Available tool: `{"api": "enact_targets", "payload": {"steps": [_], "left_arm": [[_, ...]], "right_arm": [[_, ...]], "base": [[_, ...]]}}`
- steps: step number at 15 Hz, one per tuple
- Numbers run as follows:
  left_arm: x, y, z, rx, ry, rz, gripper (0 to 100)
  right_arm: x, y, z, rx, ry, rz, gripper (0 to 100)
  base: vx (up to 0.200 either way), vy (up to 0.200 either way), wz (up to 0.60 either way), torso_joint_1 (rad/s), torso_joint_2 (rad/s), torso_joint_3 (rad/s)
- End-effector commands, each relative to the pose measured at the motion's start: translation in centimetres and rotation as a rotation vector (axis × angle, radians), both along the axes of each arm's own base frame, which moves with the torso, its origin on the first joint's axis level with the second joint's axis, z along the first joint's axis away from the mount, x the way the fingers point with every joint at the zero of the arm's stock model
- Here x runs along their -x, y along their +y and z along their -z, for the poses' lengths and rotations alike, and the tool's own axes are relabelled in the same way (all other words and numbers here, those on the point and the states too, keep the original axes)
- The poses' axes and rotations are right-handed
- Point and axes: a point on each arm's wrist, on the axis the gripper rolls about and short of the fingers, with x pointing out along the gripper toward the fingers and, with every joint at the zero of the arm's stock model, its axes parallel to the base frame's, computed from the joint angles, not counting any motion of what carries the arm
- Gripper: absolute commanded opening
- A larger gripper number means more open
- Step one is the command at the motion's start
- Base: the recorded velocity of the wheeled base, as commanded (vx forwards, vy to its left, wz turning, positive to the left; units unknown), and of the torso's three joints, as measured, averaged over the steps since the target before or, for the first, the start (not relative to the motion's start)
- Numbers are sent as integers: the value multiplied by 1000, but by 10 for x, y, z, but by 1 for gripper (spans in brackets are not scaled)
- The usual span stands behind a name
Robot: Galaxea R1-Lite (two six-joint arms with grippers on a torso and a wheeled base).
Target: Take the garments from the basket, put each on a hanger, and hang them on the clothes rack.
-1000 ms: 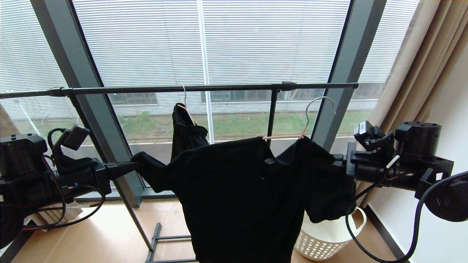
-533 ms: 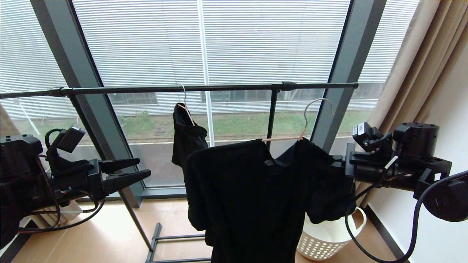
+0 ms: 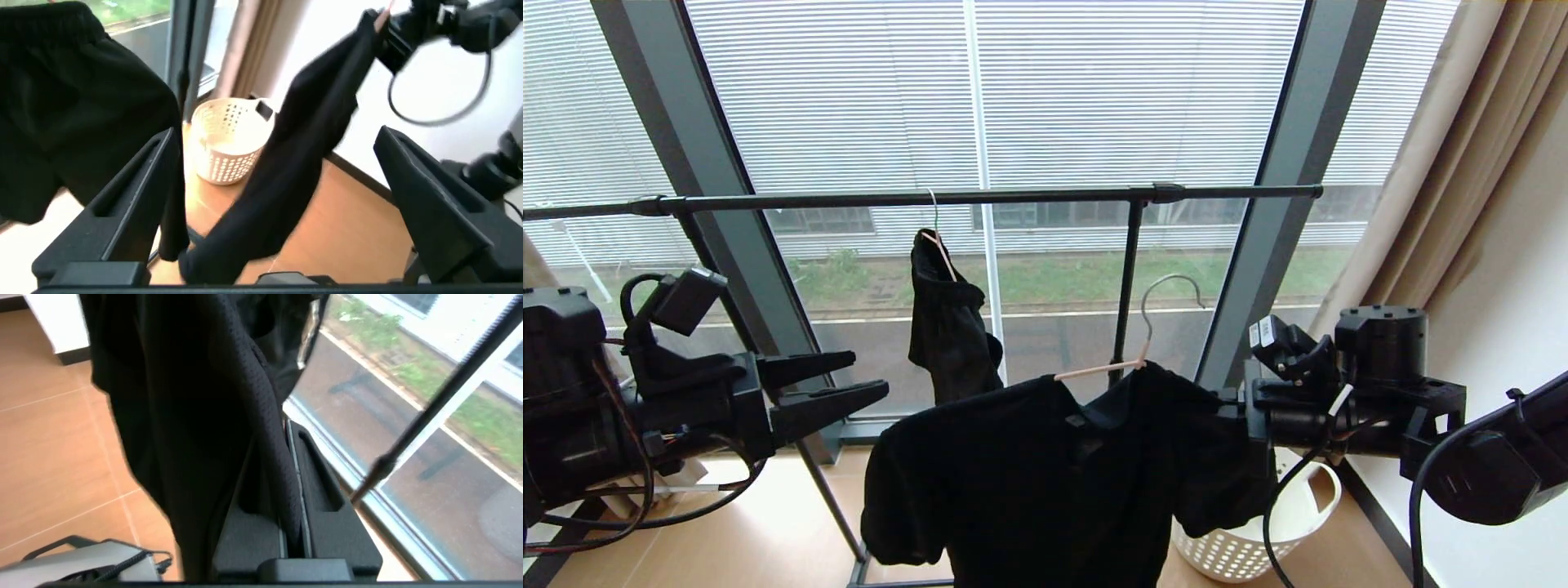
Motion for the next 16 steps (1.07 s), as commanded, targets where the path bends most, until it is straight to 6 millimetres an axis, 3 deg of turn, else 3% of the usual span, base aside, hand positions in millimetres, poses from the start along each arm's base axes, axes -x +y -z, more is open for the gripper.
{"api": "enact_targets", "payload": {"steps": [1,4,10,16], "left_arm": [[11,-27,-14,-32,-29,1,100],[19,-47,-15,-35,-36,83,100],[21,-62,-3,-73,-15,152,100],[20,-80,14,-231,-1,79,100]], "right_arm": [[4,8,6,8,21,-29,0],[8,18,10,24,37,-53,0],[13,27,9,70,11,-24,0],[22,27,7,91,-40,-54,0]], "base": [[0,0,0,0,0,0],[0,0,0,0,0,0],[0,0,0,0,0,0],[0,0,0,0,0,0]]}}
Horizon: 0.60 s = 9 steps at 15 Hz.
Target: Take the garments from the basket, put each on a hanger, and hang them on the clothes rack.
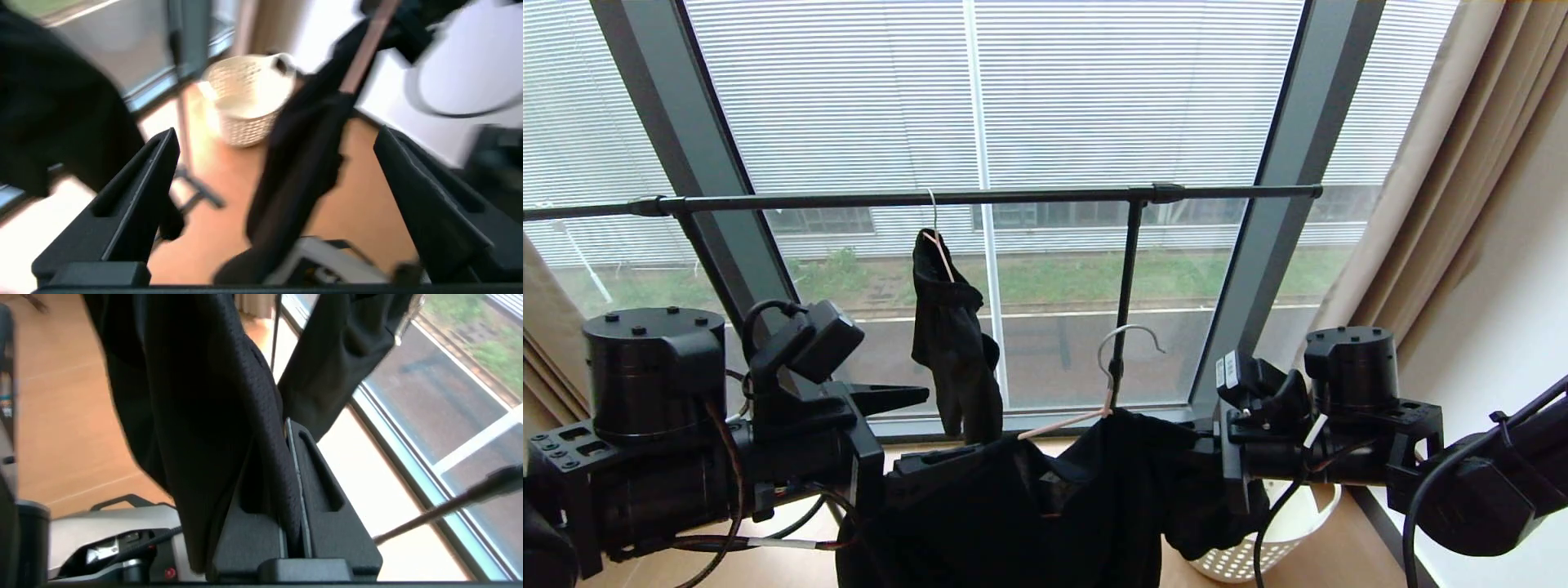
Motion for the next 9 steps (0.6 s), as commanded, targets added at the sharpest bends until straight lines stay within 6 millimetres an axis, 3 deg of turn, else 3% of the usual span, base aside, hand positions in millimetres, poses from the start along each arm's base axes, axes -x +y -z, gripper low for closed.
{"api": "enact_targets", "payload": {"steps": [1,9], "left_arm": [[-1,-4,5,-10,20,13,100],[6,-21,21,-41,70,93,100]], "right_arm": [[2,0,-3,-4,-10,-3,0],[6,-1,-8,-6,-27,-5,0]], "base": [[0,0,0,0,0,0],[0,0,0,0,0,0]]}}
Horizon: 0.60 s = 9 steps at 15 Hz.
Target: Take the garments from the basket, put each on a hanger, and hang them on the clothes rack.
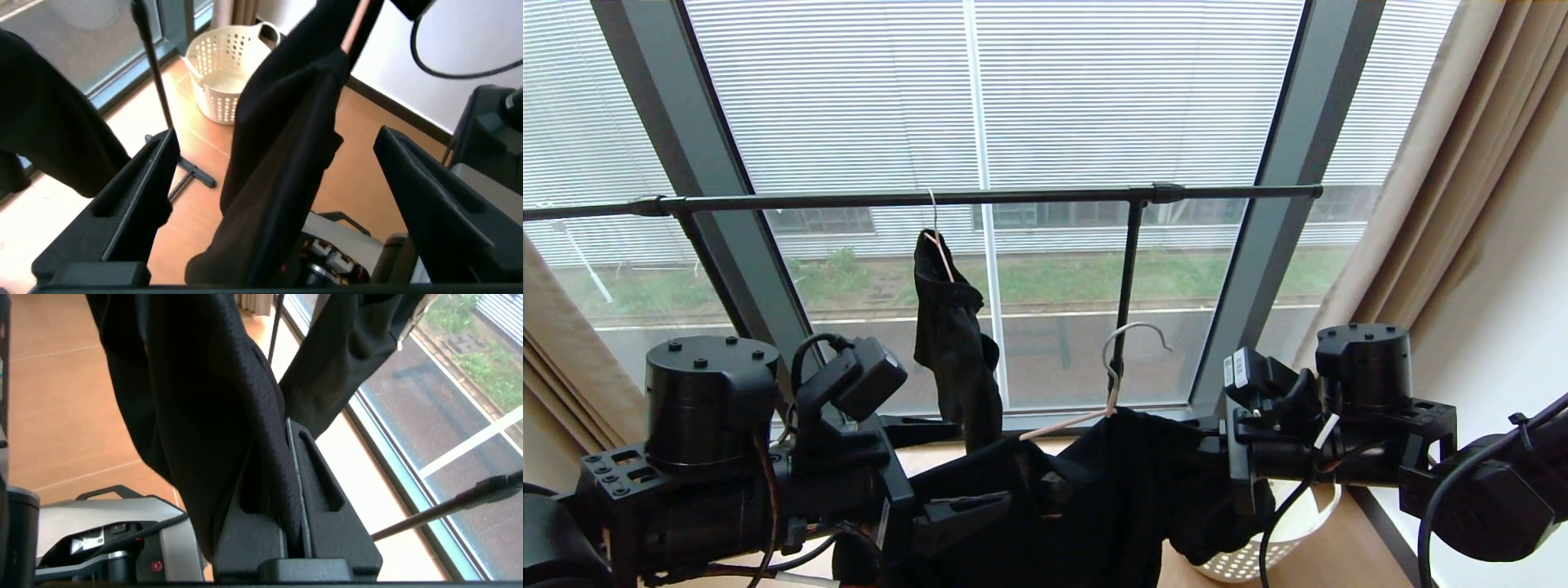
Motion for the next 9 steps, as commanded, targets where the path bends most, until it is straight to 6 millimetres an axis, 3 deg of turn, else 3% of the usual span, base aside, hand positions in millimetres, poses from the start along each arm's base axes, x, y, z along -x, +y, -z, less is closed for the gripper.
{"api": "enact_targets", "payload": {"steps": [1,6,7,9], "left_arm": [[-1,-3,5,-10,20,8,100],[-2,-4,8,-16,29,11,100],[-2,-5,8,-17,30,11,0],[-1,-4,8,-17,29,12,0]], "right_arm": [[4,1,-3,2,-25,-17,0],[9,4,-7,-2,-36,-31,0],[10,3,-8,-3,-37,-31,0],[9,4,-8,-3,-37,-31,0]], "base": [[0,0,0,0,0,0],[0,0,0,0,0,0],[0,0,0,0,0,0],[0,0,0,0,0,0]]}}
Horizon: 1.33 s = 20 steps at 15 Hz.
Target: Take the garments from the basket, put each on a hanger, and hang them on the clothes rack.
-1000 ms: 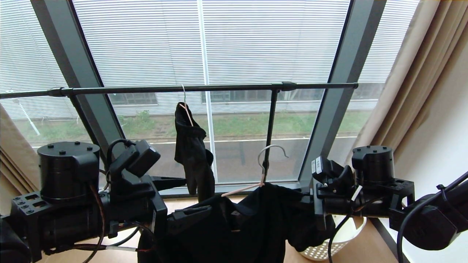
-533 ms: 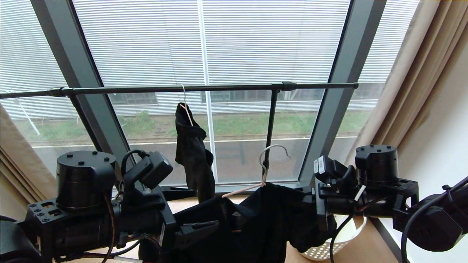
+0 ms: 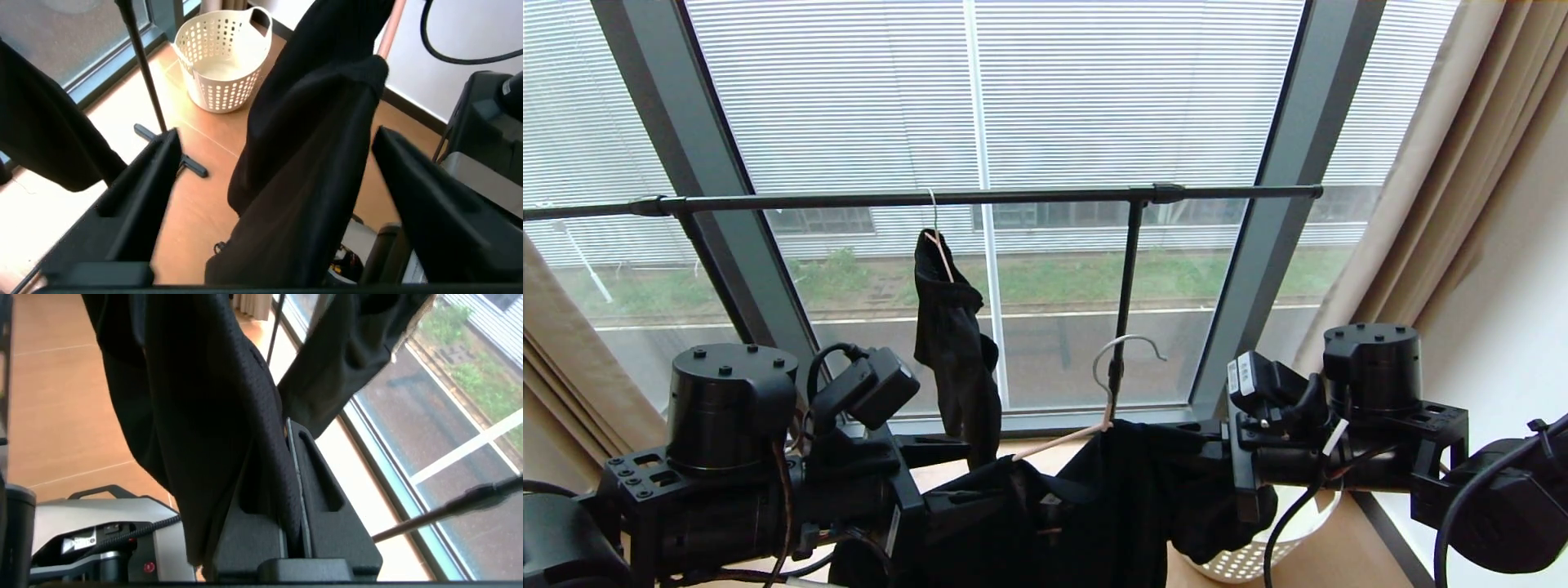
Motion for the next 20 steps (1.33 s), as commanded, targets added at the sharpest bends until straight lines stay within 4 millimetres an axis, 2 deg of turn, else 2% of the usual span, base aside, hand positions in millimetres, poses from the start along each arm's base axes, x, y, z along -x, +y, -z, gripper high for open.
{"api": "enact_targets", "payload": {"steps": [1,10,11,18,20], "left_arm": [[0,0,1,-2,2,0,0],[1,2,1,9,-33,0,0],[1,3,1,12,-40,-3,0],[-2,9,-3,20,-54,-31,0],[-2,11,-4,24,-61,-41,0]], "right_arm": [[0,0,-2,-3,-6,-1,0],[-3,-1,1,3,-8,20,0],[-4,-1,0,2,-12,23,100],[-23,-31,-8,-10,-48,141,100],[-24,-32,-8,-10,-48,146,100]], "base": [[0,0,0,0,0,0],[0,0,0,0,0,0],[0,0,0,0,0,0],[0,0,0,0,0,0],[0,0,0,0,0,0]]}}
